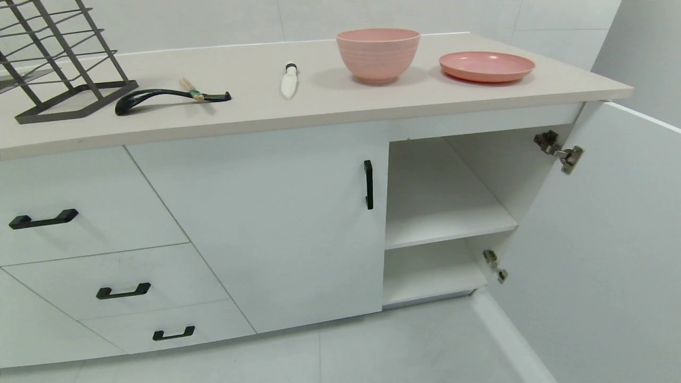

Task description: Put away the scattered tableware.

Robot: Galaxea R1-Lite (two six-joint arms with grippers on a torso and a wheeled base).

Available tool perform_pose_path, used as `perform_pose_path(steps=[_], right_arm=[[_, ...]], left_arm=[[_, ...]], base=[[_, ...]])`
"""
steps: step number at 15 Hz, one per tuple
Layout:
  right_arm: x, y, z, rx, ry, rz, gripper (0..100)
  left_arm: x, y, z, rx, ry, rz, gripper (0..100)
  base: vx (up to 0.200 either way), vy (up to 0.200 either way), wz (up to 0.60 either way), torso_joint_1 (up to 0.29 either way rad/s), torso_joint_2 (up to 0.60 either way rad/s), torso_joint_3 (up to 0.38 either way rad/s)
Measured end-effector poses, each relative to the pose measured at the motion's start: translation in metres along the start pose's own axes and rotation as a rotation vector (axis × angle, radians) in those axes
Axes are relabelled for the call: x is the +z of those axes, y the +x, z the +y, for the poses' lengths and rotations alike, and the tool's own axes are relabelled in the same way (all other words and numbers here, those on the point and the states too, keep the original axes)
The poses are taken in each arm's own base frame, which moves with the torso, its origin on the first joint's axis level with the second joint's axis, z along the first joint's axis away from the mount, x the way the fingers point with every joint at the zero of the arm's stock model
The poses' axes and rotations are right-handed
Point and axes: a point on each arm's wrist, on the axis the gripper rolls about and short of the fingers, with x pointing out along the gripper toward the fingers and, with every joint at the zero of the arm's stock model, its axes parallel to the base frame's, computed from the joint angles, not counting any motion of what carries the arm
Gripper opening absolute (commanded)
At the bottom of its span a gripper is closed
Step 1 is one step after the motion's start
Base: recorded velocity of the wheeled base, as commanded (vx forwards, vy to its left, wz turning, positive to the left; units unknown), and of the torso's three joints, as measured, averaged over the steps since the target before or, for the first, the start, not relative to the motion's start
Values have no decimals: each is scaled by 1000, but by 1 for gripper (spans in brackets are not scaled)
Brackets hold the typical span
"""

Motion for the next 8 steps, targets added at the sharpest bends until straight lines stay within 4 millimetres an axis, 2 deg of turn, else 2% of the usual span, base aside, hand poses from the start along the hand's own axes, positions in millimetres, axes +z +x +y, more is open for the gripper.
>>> perform_pose_path(steps=[3,8], right_arm=[[0,0,0,0,0,0,100],[0,0,0,-1,-1,0,100]], left_arm=[[0,0,0,2,-1,1,100],[0,0,0,0,-33,3,100]], base=[[200,0,0,1,4,-1],[0,0,0,0,0,0]])
